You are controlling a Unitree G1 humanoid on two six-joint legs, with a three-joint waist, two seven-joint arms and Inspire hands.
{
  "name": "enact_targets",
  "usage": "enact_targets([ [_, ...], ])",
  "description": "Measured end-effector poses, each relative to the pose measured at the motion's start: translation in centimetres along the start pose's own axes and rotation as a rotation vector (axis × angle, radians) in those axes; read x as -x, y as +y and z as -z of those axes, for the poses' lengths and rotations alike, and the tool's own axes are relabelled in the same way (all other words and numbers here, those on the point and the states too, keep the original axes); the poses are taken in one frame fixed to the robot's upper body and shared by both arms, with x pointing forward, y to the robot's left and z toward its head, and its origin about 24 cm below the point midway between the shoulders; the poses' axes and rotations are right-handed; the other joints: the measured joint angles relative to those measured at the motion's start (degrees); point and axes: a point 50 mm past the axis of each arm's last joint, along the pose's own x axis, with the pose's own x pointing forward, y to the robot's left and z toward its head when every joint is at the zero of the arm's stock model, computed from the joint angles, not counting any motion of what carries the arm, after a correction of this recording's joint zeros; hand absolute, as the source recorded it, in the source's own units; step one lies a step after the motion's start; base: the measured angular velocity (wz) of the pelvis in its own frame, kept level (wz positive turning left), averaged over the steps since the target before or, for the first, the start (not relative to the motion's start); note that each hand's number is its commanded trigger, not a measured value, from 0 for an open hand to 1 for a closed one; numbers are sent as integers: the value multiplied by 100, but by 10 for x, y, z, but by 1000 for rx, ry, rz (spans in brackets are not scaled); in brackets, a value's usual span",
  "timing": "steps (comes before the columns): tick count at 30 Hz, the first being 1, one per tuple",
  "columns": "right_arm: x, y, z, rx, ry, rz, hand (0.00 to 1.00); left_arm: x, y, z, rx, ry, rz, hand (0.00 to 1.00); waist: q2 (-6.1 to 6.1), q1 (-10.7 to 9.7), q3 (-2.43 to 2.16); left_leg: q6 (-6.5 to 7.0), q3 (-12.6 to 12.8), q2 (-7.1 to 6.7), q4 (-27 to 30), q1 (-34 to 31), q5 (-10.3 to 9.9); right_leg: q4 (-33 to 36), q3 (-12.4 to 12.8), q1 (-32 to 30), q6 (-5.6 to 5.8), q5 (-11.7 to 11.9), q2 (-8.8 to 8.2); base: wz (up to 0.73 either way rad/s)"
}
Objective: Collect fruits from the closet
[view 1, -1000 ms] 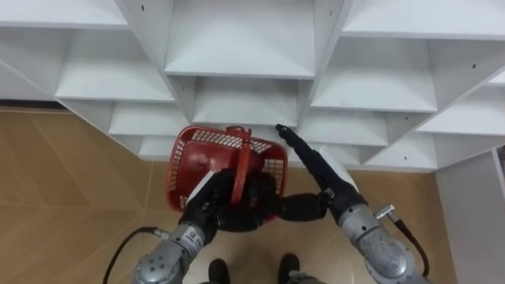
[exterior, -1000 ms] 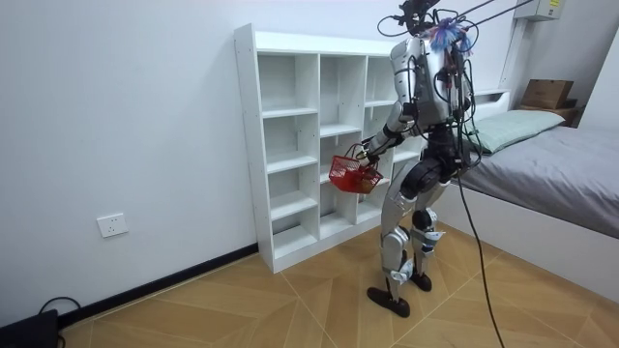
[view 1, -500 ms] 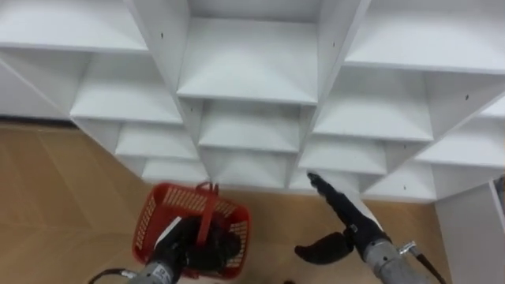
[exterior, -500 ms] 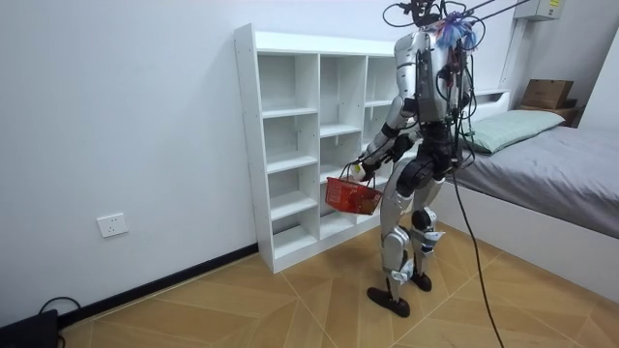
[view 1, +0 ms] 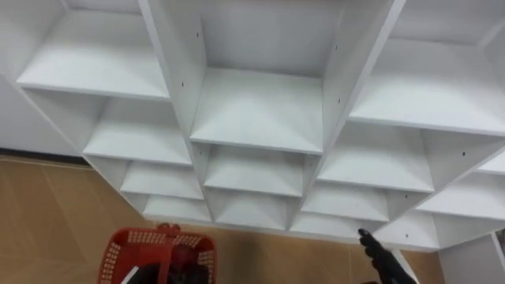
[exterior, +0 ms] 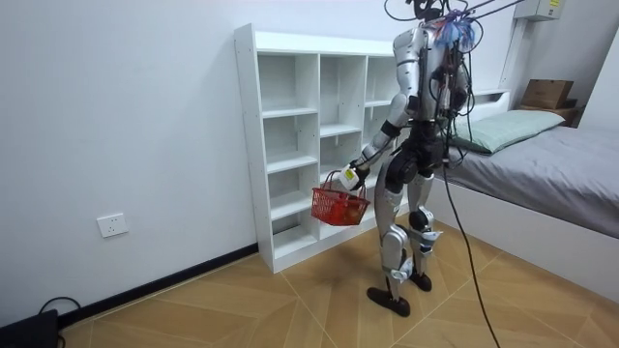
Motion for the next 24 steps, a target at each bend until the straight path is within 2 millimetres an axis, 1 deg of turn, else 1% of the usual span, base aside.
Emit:
enact_targets([
  [2, 2, -2, 8, -28, 36, 13, 0, 1, 2, 7, 12, 32, -17, 100, 10, 12, -3, -7, 17, -7, -25, 109, -6, -79, 0, 128, 10, -5, -4, 4],
  [3, 4, -2, 13, -49, 60, 22, 0, 3, 4, 12, 32, 51, -33, 100, 10, 16, -7, -11, 73, -4, -58, 181, -11, -80, -3, 167, 21, -13, -2, 7],
  [5, 7, -5, 24, -77, 110, 46, 0, 6, 6, 22, 57, 86, -63, 100, 33, 13, -1, -14, 115, -2, -93, 266, -27, -81, -15, 245, 34, -34, 0, 6],
  [6, 10, -6, 34, -99, 160, 63, 0, 8, 8, 29, 68, 113, -81, 100, 55, 10, 6, -8, 100, -4, -108, 325, -47, -83, -23, 308, 41, -45, 2, 6],
  [7, 15, -6, 46, -142, 217, 81, 0, 10, 8, 35, 84, 139, -100, 100, 55, 13, -9, -2, 93, -7, -107, 357, -64, -81, -34, 336, 48, -56, 1, 5],
  [8, 18, -5, 52, -169, 245, 90, 0, 11, 8, 38, 93, 153, -108, 100, 56, 13, -6, 2, 93, -10, -107, 374, -69, -82, -38, 368, 52, -59, 3, 3],
  [10, 25, -1, 67, -256, 331, 110, 0, 16, 7, 51, 113, 208, -121, 100, 66, 20, -16, 8, 92, -17, -100, 423, -102, -80, -34, 433, 64, -72, 7, 0],
  [14, 39, 9, 88, -364, 443, 94, 0, 18, 7, 55, 150, 226, -138, 100, 85, 16, -10, 16, 99, -27, -98, 499, -123, -74, -12, 501, 70, -73, 6, 0],
  [19, 44, 7, 99, -471, 526, 94, 0, 15, 3, 55, 165, 251, -125, 100, 127, 7, -10, 20, 121, -32, -105, 563, -148, -68, 56, 521, 83, -81, 14, -6],
  [24, 46, 9, 104, -499, 593, 78, 0, 16, 4, 58, 178, 292, -127, 100, 119, 0, 0, 19, 149, -33, -106, 601, -172, -76, 99, 563, 93, -87, 29, -2],
])
